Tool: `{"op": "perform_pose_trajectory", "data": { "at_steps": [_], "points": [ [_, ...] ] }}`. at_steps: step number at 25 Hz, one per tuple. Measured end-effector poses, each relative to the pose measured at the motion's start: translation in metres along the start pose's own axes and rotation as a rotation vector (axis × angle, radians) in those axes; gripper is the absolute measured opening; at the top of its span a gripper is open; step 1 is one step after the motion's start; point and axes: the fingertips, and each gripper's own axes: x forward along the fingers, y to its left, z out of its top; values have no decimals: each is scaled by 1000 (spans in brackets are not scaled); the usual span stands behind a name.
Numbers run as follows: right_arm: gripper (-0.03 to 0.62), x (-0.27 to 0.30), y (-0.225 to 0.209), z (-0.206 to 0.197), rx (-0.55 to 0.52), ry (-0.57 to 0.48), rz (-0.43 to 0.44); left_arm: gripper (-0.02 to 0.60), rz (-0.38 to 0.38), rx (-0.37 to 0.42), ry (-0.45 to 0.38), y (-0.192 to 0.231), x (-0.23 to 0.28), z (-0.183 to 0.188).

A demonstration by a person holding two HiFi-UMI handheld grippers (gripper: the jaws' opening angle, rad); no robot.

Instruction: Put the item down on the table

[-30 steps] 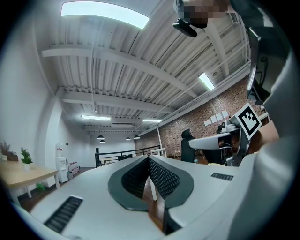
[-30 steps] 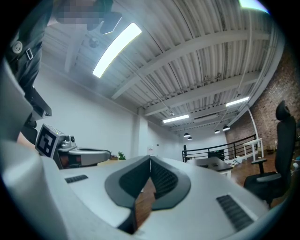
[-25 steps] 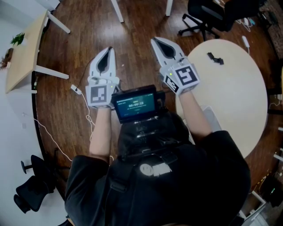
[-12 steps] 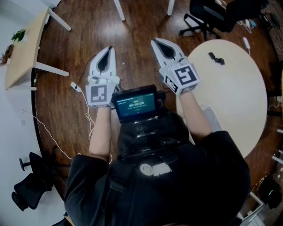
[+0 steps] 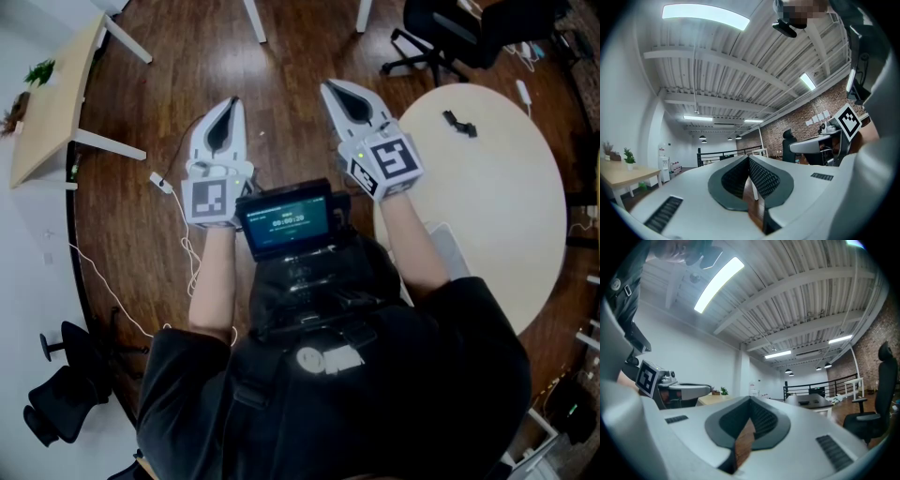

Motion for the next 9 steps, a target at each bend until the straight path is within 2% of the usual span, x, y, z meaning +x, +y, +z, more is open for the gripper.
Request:
{"op": "perform_pose_trajectory", "data": {
  "at_steps": [9],
  "points": [
    [2, -2, 0, 2, 1, 4, 0, 0, -3, -1, 2, -2, 0, 3]
  ]
}}
